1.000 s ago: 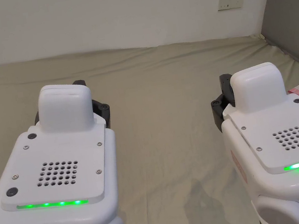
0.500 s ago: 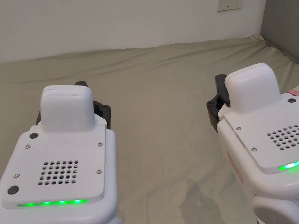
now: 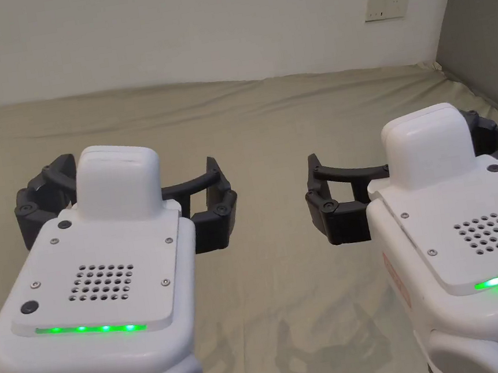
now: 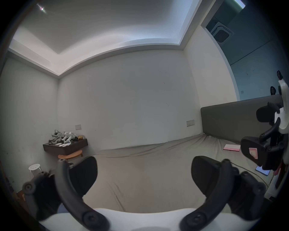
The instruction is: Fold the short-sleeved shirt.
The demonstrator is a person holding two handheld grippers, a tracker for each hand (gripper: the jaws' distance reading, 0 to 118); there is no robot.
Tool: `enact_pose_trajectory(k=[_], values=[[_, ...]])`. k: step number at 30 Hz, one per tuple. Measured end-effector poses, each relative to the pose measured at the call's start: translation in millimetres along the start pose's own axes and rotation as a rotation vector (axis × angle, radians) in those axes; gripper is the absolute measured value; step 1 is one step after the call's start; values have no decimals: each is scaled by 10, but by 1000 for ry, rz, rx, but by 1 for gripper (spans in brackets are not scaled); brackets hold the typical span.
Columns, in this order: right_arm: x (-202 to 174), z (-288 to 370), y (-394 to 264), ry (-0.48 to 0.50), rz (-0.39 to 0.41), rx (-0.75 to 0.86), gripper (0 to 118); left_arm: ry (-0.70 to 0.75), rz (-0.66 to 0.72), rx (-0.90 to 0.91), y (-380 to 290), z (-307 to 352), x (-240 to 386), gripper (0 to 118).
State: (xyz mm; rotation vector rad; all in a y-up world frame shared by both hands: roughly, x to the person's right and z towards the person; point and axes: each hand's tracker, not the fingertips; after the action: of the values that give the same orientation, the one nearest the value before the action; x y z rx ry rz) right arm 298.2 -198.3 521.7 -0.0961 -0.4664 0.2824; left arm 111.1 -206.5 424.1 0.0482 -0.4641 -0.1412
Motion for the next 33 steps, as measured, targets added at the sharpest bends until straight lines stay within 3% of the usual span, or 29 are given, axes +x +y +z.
enact_pose_trajectory(k=[3,6,11,18,27,29,33], values=[[26,-45,9,15,-6,-59,118,-3,-8,-8,-22,-35,-24,118],[94,-66,46,67,-124,-112,118,6,-9,-8,-24,-41,14,118],[109,-47,183,-78,-221,-221,118,17,-7,-2,14,-36,-14,118],[182,41,250,-40,-258,-214,118,21,-4,7,43,-28,-14,118],[96,47,220,-50,-177,-238,118,9,-3,0,26,-43,18,118],[87,47,189,-59,-219,-231,118,8,-5,-2,21,-39,23,118],[103,53,155,0,-222,-204,118,12,-5,-3,10,-34,16,118]])
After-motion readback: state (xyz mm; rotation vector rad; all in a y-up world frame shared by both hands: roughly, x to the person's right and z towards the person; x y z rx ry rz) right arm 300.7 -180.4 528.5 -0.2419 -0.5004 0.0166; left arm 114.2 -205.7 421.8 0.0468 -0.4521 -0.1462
